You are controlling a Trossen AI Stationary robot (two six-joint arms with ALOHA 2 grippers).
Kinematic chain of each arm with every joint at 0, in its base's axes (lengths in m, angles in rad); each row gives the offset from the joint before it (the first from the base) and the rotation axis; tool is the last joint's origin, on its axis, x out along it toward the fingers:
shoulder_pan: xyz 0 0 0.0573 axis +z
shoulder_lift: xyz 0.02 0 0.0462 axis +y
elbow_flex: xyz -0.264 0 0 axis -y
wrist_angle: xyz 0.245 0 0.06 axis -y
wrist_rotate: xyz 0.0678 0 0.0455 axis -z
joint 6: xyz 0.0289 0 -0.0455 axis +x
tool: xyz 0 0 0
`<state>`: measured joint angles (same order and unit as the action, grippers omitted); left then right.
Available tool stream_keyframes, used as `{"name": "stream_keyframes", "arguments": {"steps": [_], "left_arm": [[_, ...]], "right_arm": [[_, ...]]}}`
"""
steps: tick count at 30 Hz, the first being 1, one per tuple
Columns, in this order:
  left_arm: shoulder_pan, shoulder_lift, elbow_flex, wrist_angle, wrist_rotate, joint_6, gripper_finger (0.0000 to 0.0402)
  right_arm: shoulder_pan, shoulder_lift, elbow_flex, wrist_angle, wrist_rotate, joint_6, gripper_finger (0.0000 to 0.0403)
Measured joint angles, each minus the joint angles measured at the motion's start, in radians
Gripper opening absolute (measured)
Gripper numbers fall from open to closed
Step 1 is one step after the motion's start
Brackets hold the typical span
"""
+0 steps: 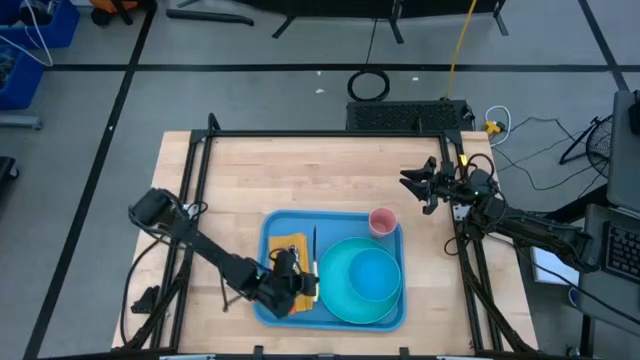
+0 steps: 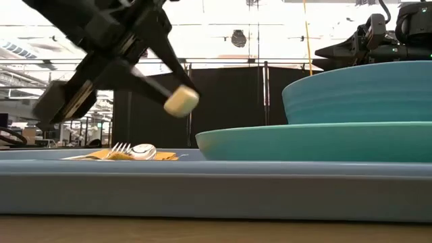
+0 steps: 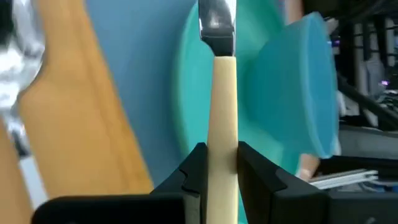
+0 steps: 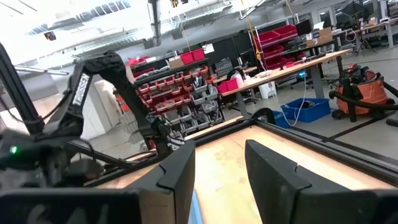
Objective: Set up tray
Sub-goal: Put the yellow knife on the yellow napkin to the right of the orange fork on the blue tray
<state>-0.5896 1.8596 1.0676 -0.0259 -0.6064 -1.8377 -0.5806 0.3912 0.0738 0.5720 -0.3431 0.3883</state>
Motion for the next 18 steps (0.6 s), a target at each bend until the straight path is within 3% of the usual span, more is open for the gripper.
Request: {"name": "stream_keyframes", "arguments": {"steps": [13, 18], "left_arm": [[-0.055, 0.044, 0.027, -0.086, -0.002, -0.197, 0.0059], [-0.063, 0.045, 0.026, -0.141, 0.045, -0.268, 0.0059]], "right_arm": [[0.0, 0.0, 0.0, 0.004, 0.0, 0.099, 0.013], [0.0, 0.0, 0.0, 0.003, 0.0, 0.098, 0.013]]}}
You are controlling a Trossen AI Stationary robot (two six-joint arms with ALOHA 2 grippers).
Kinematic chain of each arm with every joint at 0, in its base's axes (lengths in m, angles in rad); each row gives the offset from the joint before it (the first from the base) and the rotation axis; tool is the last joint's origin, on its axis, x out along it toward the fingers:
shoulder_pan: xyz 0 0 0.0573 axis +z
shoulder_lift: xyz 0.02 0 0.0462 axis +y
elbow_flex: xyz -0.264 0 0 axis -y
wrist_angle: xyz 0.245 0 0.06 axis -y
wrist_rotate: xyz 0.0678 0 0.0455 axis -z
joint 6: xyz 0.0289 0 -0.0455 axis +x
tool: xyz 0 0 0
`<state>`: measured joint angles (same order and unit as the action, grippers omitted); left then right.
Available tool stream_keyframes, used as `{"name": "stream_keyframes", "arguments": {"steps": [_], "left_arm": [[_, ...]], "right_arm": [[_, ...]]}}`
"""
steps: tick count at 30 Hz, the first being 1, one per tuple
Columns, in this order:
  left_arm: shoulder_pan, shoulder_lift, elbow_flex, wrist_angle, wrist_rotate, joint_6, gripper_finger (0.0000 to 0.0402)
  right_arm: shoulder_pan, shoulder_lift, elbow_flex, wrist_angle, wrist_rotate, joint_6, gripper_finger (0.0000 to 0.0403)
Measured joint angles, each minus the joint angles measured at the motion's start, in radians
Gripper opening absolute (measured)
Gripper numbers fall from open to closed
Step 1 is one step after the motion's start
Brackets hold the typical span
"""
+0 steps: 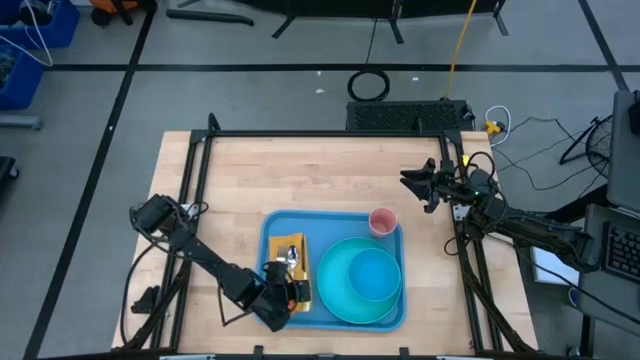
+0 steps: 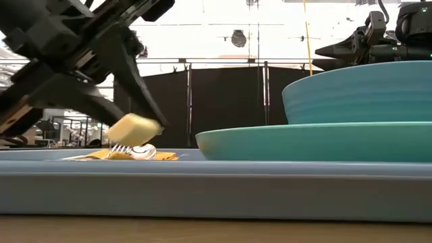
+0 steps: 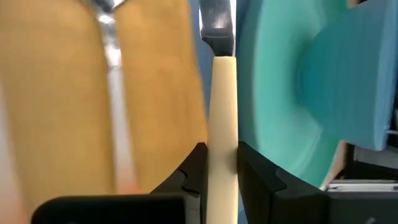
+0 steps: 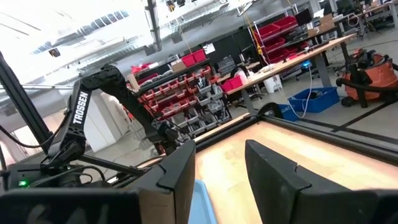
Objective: Set up tray
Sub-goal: Put the yellow knife on the yellow napkin to the right of the orange fork on the blue tray
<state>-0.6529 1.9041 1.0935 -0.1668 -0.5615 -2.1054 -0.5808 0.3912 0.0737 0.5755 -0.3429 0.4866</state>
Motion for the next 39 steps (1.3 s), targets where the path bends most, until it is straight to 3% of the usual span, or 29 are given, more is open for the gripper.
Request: {"name": "stream_keyframes", "arguments": {"steps": [9, 15, 39], "left_arm": [[0.014, 0.0, 0.0, -0.04, 0.104, 0.001, 0.0059], [0.027, 0.0, 0.0, 0.007, 0.126, 0.056, 0.0059], [0.019, 0.007, -0.001, -0.016, 0.152, -0.005, 0.0059]], "right_arm": [[0.0, 0.0, 0.0, 0.0, 0.0, 0.0, 0.013], [0.0, 0.0, 0.0, 0.0, 0.0, 0.0, 0.013], [0.0, 0.0, 0.0, 0.0, 0.0, 0.0, 0.013]]}}
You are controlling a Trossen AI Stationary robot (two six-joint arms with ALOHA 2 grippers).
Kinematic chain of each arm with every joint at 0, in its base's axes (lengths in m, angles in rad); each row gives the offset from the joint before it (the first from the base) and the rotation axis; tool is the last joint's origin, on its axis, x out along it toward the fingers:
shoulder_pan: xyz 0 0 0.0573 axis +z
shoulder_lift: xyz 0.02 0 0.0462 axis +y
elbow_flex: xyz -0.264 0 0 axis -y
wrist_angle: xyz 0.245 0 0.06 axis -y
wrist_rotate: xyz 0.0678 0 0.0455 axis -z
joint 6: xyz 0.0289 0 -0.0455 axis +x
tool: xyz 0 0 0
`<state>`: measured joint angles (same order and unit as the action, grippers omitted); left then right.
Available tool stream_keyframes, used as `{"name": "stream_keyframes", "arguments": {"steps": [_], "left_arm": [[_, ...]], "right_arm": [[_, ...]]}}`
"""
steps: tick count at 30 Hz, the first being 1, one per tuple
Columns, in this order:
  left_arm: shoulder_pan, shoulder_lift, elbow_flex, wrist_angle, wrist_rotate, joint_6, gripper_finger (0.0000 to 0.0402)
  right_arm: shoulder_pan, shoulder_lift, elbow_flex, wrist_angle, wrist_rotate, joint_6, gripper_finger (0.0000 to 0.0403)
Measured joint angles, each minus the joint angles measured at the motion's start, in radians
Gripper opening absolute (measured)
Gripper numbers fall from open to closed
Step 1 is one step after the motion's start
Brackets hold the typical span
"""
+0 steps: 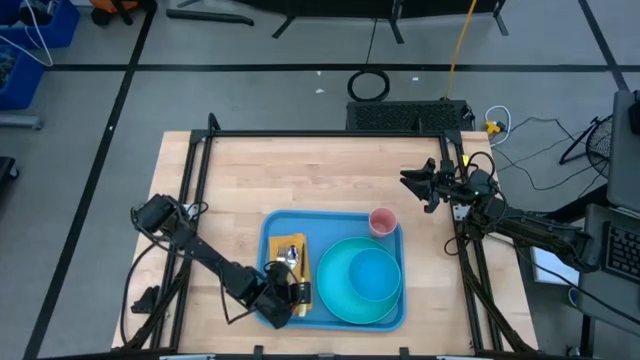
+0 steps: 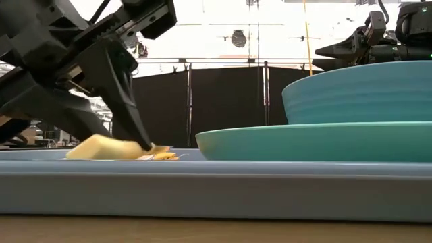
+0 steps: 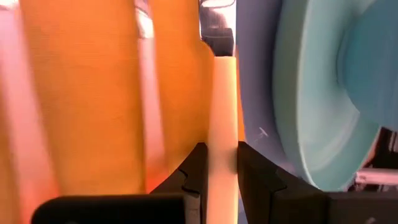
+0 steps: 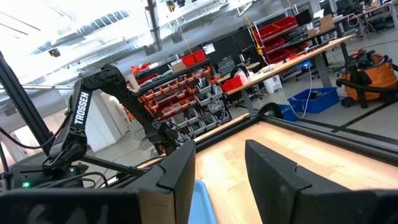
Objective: Set up tray
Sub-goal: Put the yellow knife on the yellow napkin to the right of the orange fork on the blue tray
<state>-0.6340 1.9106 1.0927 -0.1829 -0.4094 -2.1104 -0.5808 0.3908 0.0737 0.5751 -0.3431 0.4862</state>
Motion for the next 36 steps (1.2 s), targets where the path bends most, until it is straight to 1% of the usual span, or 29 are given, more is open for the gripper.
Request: {"name": "stream_keyframes", "arguments": {"steps": [3, 14, 22, 27, 36], "left_arm": [[-0.01, 0.0, 0.0, -0.011, -0.026, -0.04, 0.0059], [-0.028, 0.0, -0.003, -0.023, -0.043, -0.098, 0.0059], [-0.016, 0.0, -0.003, -0.029, -0.063, -0.083, 0.0059], [0.0, 0.0, -0.003, -0.045, -0.031, -0.043, 0.0059], [0.006, 0.0, -0.003, -0.059, -0.047, -0.069, 0.0059]], "right_arm": [[0.0, 0.0, 0.0, 0.0, 0.0, 0.0, 0.013], [0.0, 0.0, 0.0, 0.0, 0.0, 0.0, 0.013], [0.0, 0.0, 0.0, 0.0, 0.0, 0.0, 0.013], [0.0, 0.0, 0.0, 0.0, 0.0, 0.0, 0.013], [0.0, 0.0, 0.0, 0.0, 0.0, 0.0, 0.013]]}}
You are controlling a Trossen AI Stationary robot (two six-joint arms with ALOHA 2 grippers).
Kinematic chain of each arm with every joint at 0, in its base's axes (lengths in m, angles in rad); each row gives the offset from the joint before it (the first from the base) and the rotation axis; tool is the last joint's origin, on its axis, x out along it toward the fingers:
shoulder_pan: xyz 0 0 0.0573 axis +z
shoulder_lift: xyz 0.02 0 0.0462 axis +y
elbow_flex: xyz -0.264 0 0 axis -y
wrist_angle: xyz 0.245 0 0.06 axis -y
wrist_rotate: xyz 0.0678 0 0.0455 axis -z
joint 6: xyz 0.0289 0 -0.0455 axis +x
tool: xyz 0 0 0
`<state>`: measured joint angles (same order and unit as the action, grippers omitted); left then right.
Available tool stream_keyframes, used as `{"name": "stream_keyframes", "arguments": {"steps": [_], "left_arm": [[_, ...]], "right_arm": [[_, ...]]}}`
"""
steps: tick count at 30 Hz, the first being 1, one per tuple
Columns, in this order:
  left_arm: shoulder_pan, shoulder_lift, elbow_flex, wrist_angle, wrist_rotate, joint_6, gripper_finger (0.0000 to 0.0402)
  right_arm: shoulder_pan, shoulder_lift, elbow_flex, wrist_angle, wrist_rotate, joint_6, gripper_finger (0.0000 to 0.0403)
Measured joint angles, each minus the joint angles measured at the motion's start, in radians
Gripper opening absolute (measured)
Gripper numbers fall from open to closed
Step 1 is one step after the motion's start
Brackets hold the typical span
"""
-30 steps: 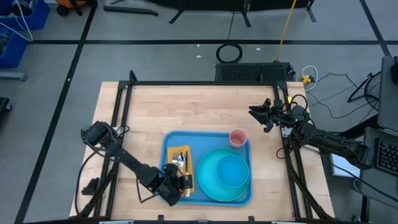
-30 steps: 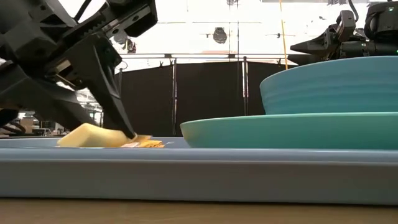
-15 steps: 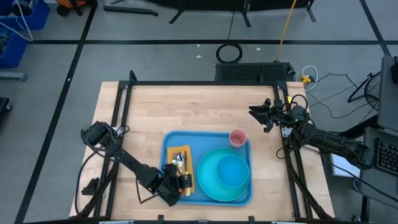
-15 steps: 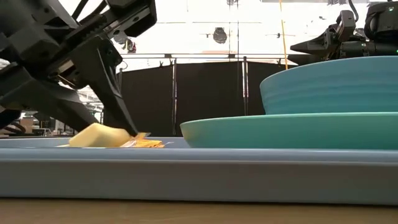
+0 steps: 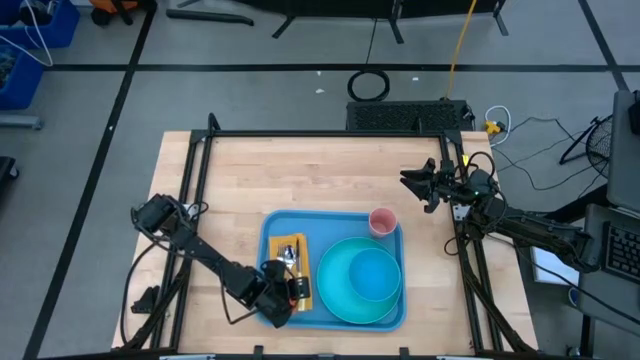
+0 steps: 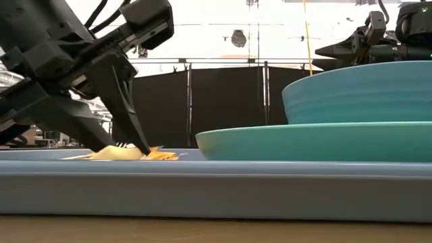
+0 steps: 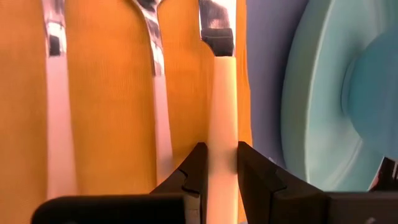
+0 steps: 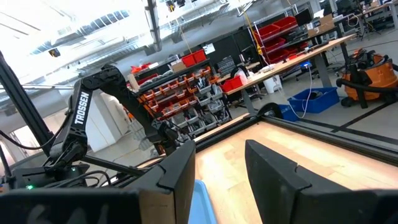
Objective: Set up tray
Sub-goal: Put the yellow knife on the yellow napkin to the right of the orange fork on the blue tray
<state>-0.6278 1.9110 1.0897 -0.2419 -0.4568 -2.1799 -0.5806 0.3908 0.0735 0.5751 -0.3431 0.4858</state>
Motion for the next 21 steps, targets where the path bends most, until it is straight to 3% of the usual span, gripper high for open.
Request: {"name": "stream_keyframes", "arguments": {"steps": [3, 11, 21], "left_arm": [[0.01, 0.0, 0.0, 0.0, 0.01, 0.002, 0.0066], [0.028, 0.0, 0.0, 0.013, 0.011, 0.043, 0.0139], [0.029, 0.0, 0.0, 0.017, 0.004, 0.096, 0.0144]], "right_arm": [[0.0, 0.0, 0.0, 0.0, 0.0, 0.0, 0.013], [0.0, 0.0, 0.0, 0.0, 0.0, 0.0, 0.013], [0.0, 0.0, 0.0, 0.0, 0.0, 0.0, 0.013]]}}
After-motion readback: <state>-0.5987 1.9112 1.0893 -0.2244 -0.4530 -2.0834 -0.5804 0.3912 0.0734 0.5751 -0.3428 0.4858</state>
